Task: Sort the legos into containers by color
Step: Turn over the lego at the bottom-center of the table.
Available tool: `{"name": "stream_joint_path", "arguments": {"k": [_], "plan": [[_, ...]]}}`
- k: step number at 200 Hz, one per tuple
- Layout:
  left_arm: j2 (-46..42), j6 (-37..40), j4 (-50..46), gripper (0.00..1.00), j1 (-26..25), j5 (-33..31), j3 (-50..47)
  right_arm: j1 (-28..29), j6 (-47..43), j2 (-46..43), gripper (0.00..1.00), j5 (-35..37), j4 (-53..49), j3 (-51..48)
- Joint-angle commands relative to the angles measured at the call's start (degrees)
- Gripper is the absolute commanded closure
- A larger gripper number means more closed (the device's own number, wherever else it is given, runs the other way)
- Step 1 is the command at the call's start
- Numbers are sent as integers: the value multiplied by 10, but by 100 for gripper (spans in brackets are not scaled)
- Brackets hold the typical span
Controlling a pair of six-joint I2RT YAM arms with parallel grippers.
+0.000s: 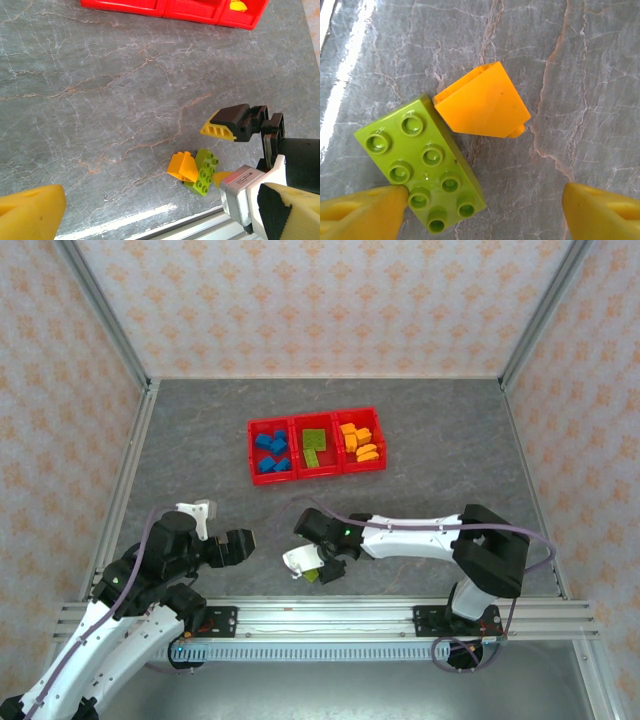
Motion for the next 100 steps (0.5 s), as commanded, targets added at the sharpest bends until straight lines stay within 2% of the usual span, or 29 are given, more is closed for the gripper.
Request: {"name": "stream_joint_path", "arguments": {"k": [1,59,100], "plan": [[-5,-11,17,1,-2,5,-3,13,17,8,17,-21,-33,-1],[-6,-18,26,1,-2,5,-10,13,50,-45,14,-46,-13,-16],[-8,-18,27,1,-2,3,-12,14,62,-32,16,-54,-16,-31]]}}
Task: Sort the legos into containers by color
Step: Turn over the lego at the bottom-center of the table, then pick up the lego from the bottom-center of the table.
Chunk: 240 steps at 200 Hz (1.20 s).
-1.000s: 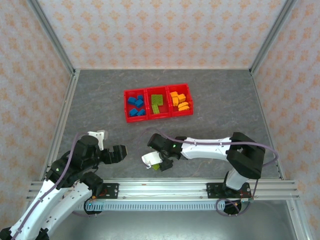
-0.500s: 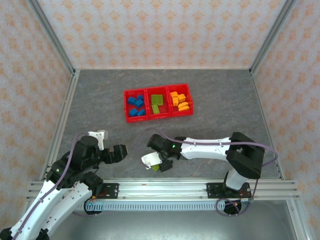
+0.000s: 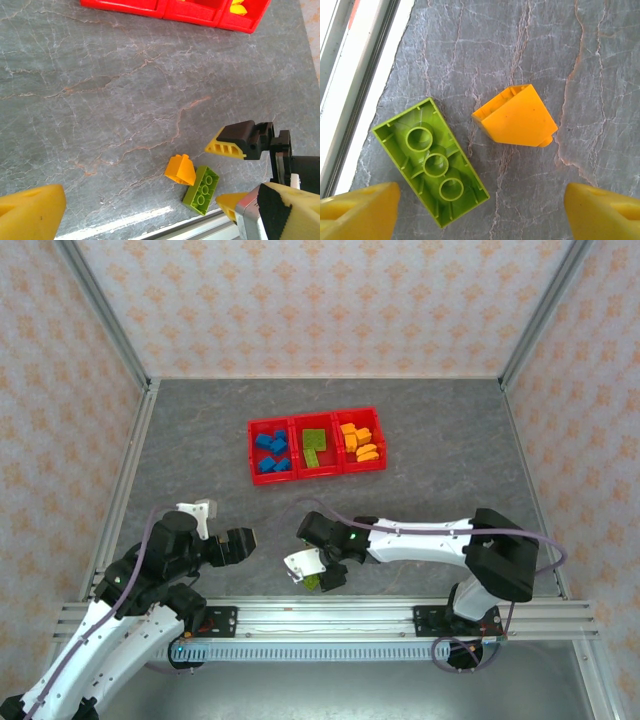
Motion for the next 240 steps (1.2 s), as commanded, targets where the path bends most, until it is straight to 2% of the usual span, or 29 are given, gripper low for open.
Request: {"name": "stream_joint_path", "arguments": {"k": [1,97,125,240], "plan": [[-7,-4,15,1,-2,3,-4,3,17,1,16,-12,-5,-16],[-23,-15,7,1,-2,-26,5,2,31,64,22,-23,15,-9],[-22,-15,-3,1,-2,-58,14,3,42,59,24,-41,27,-6],[-46,-30,25,1,-2,-106,8,3,56,69,43,-32,18,-5]]}}
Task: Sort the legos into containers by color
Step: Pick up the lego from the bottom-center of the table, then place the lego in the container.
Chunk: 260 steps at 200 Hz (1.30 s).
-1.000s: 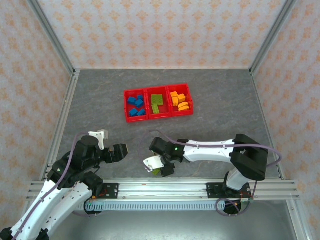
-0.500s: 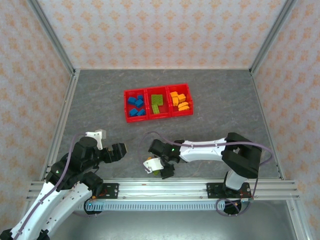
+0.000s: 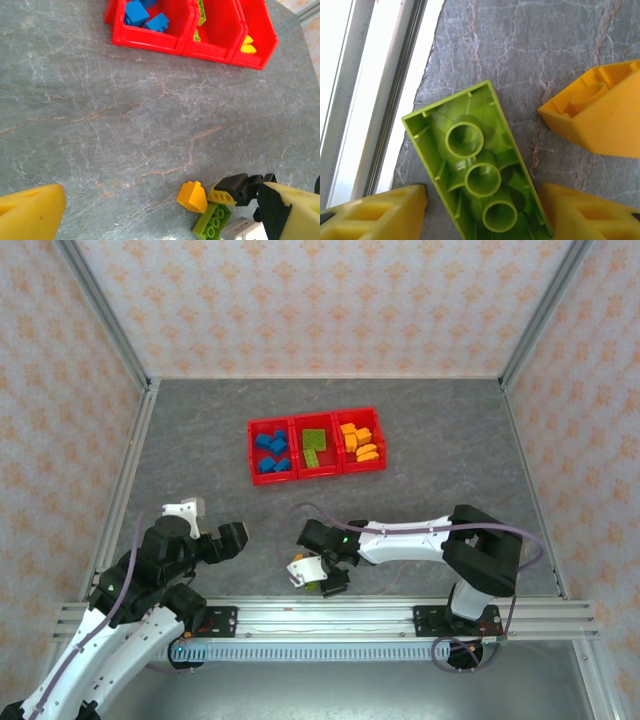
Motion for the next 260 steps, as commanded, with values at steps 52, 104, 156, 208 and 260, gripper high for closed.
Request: {"name": "stream_joint_path", "arguments": {"k": [52,104,156,208,260], "plan": [[-20,-34,30,1,-1,-40,13,2,17,9,56,15,28,4],[-32,-127,24,1,23,-120,6,3,18,-28,71,4,48,-14],[-78,-212,127,1,23,-81,-53,-23,65,-125,71,-27,81,-42],[-11,-140,133,1,24,-77,-17,-68,170,-154,78,-4,100,65],[4,-96,105,1,23,-144,30,-124,282,-96,82,85,167,210]]}}
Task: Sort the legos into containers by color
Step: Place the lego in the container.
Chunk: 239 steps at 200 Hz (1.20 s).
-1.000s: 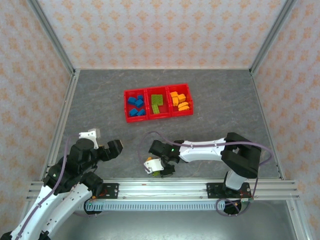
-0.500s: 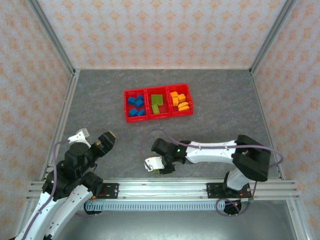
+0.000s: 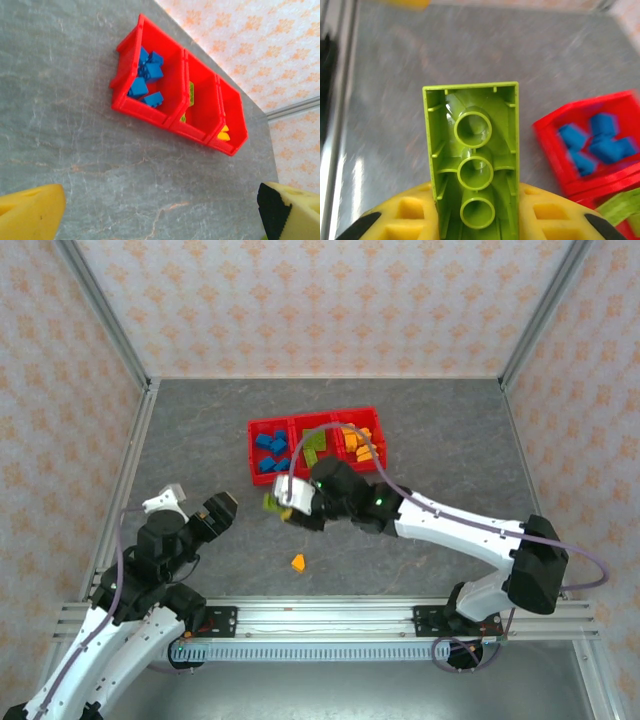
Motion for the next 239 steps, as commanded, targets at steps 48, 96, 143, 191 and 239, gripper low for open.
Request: {"name": "stream_joint_path", "arguments": {"k": [48,96,143,191,239], "plan": [[5,51,-3,1,3,-49,31,-88,269,154,83,175,29,214],[19,76,-9,1,3,-26,44,-148,381,239,83,190,6,234],[43,104,17,1,3,39,45,-162,381,302,83,213,7,240],[86,128,-4,1,3,62,63,-169,396,374,67,243,-64,310],[111,149,-46,1,3,69,87,-172,414,361,44,267,-63,306]]}}
